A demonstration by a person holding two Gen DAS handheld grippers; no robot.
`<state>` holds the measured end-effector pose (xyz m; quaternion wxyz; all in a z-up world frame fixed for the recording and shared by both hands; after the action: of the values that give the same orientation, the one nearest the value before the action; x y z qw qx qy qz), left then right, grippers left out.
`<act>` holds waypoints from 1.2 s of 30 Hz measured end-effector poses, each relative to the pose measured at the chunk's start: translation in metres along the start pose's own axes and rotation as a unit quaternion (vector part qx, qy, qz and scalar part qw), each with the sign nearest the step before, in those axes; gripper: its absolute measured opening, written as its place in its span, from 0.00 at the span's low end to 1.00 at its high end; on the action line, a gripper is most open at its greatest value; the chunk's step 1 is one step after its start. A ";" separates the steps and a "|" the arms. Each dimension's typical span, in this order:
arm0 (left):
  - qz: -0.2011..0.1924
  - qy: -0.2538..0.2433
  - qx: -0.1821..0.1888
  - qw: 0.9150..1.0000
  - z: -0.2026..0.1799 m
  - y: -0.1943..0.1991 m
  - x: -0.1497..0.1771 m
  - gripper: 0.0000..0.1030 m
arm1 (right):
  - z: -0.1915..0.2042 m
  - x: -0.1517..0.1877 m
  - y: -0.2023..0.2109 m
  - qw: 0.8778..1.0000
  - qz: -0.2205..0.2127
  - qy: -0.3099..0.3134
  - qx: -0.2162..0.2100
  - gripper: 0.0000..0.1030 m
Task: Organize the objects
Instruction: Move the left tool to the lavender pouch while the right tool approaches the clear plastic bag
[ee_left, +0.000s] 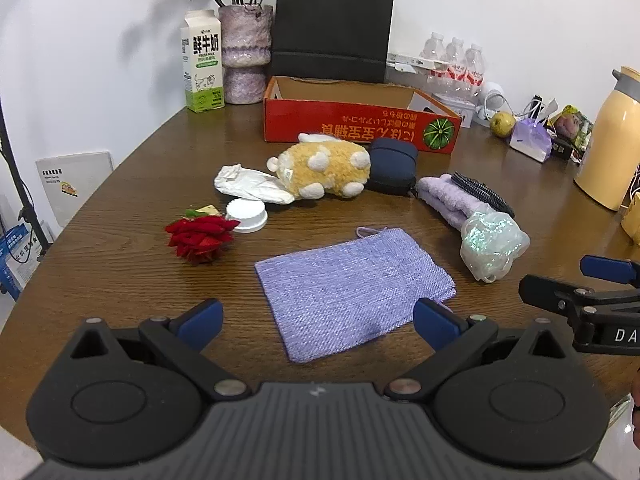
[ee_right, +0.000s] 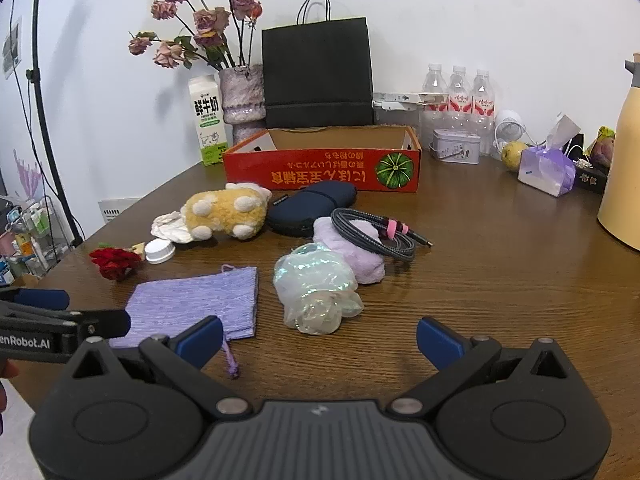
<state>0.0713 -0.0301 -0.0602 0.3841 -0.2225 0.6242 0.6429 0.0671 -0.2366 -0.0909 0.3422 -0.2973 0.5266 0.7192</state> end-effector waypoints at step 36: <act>0.050 -0.035 0.010 0.998 -0.013 -0.082 -0.016 1.00 | -0.016 -0.017 -0.070 0.999 0.031 -0.007 0.005 1.00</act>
<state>0.1421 -0.0520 -0.1015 0.3754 -0.1646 0.6272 0.6623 0.1344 -0.2405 -0.1210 0.3247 -0.2740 0.5370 0.7288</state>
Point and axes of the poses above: each gripper's, at about its wrist camera, not at the fingertips, and y roughly against the way its jaws point, z to its left, x to its underside, the point moved 4 cm from there along -y, roughly the way its jaws point, and after that the axes turned 13 degrees about -y, right-handed, at the moved point
